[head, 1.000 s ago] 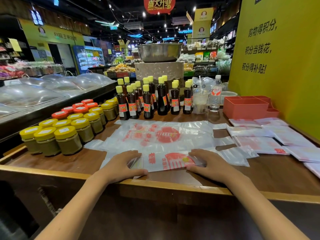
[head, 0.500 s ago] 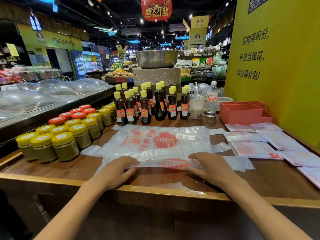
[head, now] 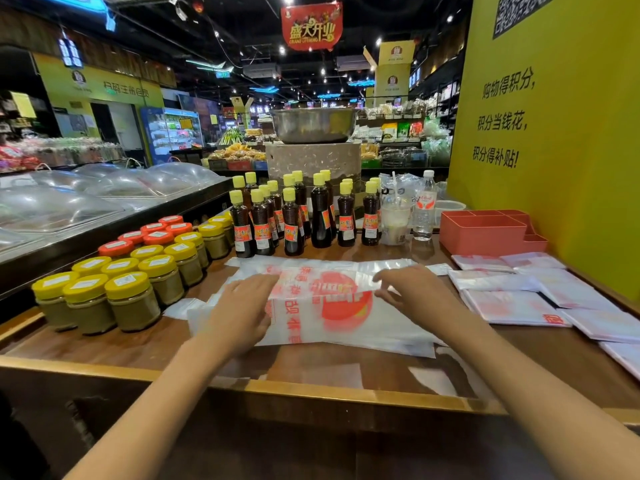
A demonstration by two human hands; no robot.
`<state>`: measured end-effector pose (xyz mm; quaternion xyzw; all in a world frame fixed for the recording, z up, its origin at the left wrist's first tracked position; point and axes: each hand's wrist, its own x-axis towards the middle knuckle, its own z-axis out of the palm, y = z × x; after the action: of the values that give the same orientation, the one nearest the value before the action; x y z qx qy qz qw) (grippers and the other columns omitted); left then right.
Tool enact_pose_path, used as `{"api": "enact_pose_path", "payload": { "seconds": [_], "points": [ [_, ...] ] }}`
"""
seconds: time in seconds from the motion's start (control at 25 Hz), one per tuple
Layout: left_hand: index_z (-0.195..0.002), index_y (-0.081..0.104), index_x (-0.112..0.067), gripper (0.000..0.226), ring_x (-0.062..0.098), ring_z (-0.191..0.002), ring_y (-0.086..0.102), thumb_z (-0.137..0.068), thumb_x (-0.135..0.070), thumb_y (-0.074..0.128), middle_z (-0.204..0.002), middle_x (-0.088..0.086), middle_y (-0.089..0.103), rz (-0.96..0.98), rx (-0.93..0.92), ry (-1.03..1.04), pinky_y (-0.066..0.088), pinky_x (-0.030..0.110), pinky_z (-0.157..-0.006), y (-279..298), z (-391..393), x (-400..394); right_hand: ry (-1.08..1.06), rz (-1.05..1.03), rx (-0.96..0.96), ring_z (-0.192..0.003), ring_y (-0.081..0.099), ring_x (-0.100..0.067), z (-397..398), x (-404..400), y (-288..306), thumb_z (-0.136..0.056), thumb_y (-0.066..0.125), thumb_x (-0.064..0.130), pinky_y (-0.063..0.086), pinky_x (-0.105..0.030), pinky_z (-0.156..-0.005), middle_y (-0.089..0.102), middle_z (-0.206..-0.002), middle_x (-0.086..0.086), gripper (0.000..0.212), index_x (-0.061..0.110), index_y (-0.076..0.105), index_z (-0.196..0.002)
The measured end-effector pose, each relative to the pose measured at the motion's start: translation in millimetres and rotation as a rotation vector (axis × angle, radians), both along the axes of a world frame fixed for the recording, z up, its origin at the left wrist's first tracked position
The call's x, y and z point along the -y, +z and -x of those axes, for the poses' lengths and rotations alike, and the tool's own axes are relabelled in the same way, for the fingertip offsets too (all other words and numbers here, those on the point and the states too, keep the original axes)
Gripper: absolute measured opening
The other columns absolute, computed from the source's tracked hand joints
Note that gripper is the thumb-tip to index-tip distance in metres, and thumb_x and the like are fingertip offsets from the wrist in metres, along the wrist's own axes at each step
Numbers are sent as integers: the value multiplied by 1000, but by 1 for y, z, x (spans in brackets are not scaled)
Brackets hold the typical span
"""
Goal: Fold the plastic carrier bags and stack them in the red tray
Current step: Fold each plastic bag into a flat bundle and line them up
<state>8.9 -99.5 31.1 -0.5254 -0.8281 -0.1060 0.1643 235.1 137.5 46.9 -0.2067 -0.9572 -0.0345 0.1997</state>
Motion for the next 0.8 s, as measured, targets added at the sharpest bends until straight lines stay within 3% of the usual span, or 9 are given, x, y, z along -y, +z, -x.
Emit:
{"api": "enact_pose_path", "payload": {
  "seconds": [0.12,0.2,0.36,0.64,0.8],
  "points": [
    [-160,12,-25,66,14,-153,9,-102,-36,42,-167,-3,13,46,73,28,-3,39,-123,-21,-26,-29,-159,47,89,-130,50,-20,46,18,-10,-107,30,42,15,-47,-121,61,-132,-2,43,19,59,-130],
    [-160,5,-25,63,14,-154,0,-105,-43,29,-168,-3,2,158,131,41,-8,41,-122,-40,-32,-42,-89,104,130,-142,37,-20,68,41,-38,-108,24,40,10,-51,-123,48,-148,-4,45,20,50,-140],
    [-160,-1,-26,60,15,-154,-7,-106,-49,14,-167,-3,-7,333,294,75,-5,46,-124,-65,-23,-51,-23,251,216,-154,9,-18,76,61,-81,-108,17,45,3,-46,-124,15,-168,0,55,27,22,-159],
    [-160,-2,-27,63,15,-153,-8,-105,-53,15,-167,-3,-8,350,358,68,-5,46,-123,-64,-13,-48,-50,308,285,-155,1,-18,73,50,-83,-105,13,54,-1,-44,-124,3,-169,1,61,29,10,-161],
    [-160,0,-23,66,19,-154,-4,-105,-54,17,-167,2,-5,370,381,247,1,48,-124,-58,29,-11,-236,351,349,-155,-4,-18,25,2,-75,-104,13,59,-2,-47,-125,-6,-169,-1,69,23,1,-161]
  ]
}}
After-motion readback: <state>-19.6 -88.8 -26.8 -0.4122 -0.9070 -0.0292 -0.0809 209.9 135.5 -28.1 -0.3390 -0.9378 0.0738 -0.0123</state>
